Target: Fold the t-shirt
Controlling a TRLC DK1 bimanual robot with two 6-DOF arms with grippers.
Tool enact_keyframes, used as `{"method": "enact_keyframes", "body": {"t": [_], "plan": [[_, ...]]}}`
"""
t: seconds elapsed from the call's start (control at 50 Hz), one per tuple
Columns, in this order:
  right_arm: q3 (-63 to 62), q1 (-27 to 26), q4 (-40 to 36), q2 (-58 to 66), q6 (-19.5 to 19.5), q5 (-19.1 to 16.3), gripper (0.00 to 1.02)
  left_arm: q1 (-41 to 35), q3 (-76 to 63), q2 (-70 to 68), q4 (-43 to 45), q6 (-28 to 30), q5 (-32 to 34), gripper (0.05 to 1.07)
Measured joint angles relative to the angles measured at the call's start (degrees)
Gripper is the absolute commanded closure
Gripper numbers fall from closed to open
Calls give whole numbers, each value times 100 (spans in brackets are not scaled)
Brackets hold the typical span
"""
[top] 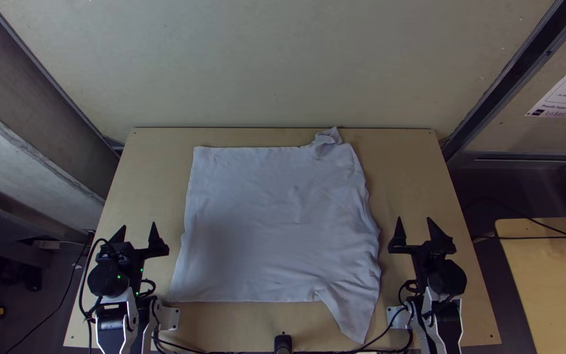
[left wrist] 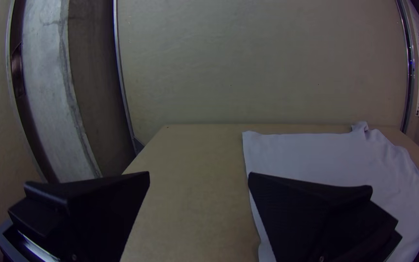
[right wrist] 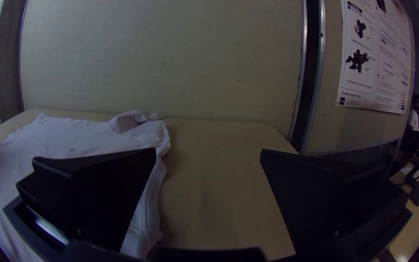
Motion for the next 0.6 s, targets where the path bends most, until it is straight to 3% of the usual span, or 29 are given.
{"method": "enact_keyframes", "body": {"t": [0.12, 0.26, 0.36, 0.6], "plan": [[481, 0, -31, 352, 2, 13, 4, -59, 2, 0, 7, 0, 13, 10], [2120, -118, -588, 2221, 122, 50, 4, -70, 98, 245, 236, 0, 9, 10], [3311, -328, -855, 3447, 197, 52, 4, -76, 584, 1097, 260, -74, 11, 10], [4649, -361, -997, 4555, 199, 55, 4, -229, 2616, 3565, 212, -264, 13, 10]]}}
